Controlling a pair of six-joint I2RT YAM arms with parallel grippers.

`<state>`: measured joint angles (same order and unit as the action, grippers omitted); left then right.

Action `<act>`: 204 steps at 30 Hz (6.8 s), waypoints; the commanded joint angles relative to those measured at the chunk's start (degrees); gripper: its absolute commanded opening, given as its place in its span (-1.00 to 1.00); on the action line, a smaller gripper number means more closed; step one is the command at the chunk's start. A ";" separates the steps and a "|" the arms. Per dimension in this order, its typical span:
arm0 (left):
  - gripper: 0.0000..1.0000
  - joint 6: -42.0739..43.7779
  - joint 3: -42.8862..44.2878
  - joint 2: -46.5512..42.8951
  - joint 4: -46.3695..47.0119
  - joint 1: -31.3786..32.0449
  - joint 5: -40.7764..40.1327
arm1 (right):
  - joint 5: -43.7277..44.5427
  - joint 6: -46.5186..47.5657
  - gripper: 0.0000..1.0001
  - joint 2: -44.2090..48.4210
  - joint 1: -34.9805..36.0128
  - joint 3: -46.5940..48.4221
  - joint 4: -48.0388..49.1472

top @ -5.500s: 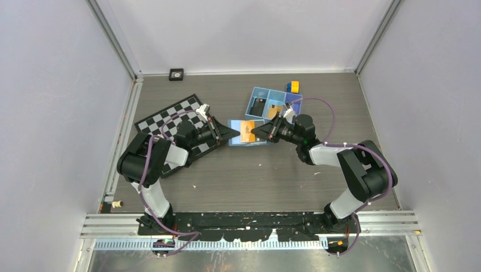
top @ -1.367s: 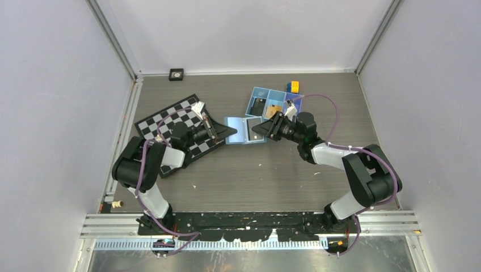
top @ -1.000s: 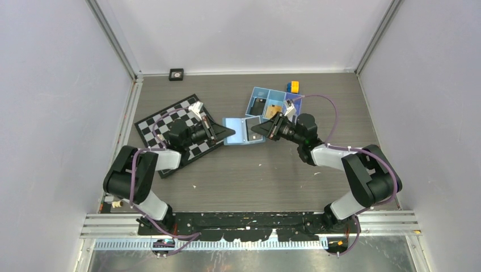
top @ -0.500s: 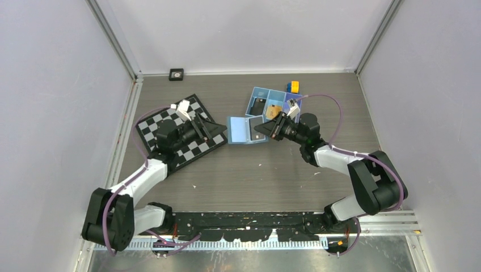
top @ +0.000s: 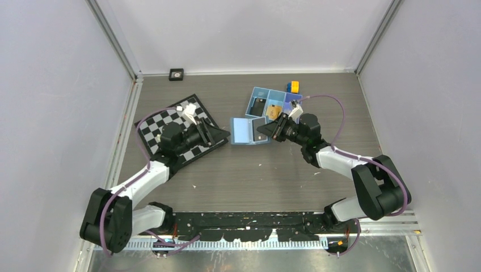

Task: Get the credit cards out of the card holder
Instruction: Remove the credit card from the card holder, then place the card holder at the center of the board.

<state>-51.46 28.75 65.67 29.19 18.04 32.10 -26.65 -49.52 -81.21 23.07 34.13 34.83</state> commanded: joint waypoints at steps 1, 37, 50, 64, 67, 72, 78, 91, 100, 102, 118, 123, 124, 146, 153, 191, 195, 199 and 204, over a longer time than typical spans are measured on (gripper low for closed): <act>-0.11 4.16 3.40 2.10 6.70 6.26 5.15 | -0.33 0.84 -0.99 1.57 0.04 0.42 3.24; -0.18 -1.15 9.25 16.57 5.15 7.01 11.70 | -11.02 -10.49 -0.99 -7.10 3.95 0.17 27.56; -0.42 -18.12 5.79 25.08 34.36 3.94 17.94 | -13.14 -13.05 -0.99 -11.08 4.88 1.53 31.26; -0.43 -12.60 6.60 22.82 21.74 4.02 16.18 | -14.71 -12.30 -0.99 -12.57 7.00 3.22 31.15; -0.39 -5.56 7.43 19.28 10.05 4.02 12.20 | -13.82 -10.52 -0.99 -11.00 7.08 2.81 28.77; -0.27 -0.46 7.91 15.27 -0.33 3.95 6.99 | -13.82 -10.75 -0.99 -11.11 7.04 2.77 29.29; -0.41 -4.16 7.18 17.85 6.92 3.61 10.52 | -14.16 -11.37 -0.99 -11.40 7.16 2.85 30.13; -1.00 -12.48 1.87 17.20 24.81 -0.33 12.39 | -10.38 -7.74 -0.38 -8.97 6.46 2.11 23.17; -1.00 -13.64 2.25 19.91 23.35 -1.70 12.95 | -10.53 -10.99 -0.66 -9.73 4.27 1.27 26.32; -1.00 -13.85 2.25 20.28 23.57 -1.70 13.01 | -10.65 -11.17 -0.82 -9.84 4.11 1.33 26.28; -1.00 -13.42 2.28 20.11 21.38 -2.31 12.68 | -8.08 -11.95 -0.99 -6.99 1.23 -1.43 26.68; -1.00 -13.28 2.28 20.11 20.88 -2.29 12.68 | -7.83 -12.52 -0.99 -6.84 1.06 -1.87 27.56; -1.00 -13.24 2.38 20.07 20.76 -2.31 12.72 | -7.73 -12.55 -0.99 -6.73 1.02 -1.98 27.57; -0.26 -16.29 1.85 21.30 26.90 -2.20 14.47 | -9.78 -14.59 -0.99 -8.91 1.78 -1.08 30.89; -0.21 -17.97 1.80 22.71 29.25 -2.22 14.78 | -10.26 -15.45 -0.99 -9.49 2.96 -0.79 32.56; -1.00 -5.80 2.14 12.21 7.59 -3.98 8.02 | -2.73 -3.30 -0.52 -18.18 0.92 11.81 -12.34; -1.00 -6.73 2.41 13.72 9.04 -3.98 9.08 | 2.23 -0.54 0.05 -12.88 0.92 10.70 -16.04; -1.00 -8.87 2.44 15.72 12.71 -3.77 10.97 | 4.37 1.96 0.20 -6.55 0.90 7.86 -14.82; -1.00 -10.47 2.96 17.58 16.13 -2.69 12.80 | -1.51 0.15 0.38 -3.03 1.13 3.88 -2.67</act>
<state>-60.69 30.39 82.50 39.92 14.68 42.30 -24.77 -49.71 -86.91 23.92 40.14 21.78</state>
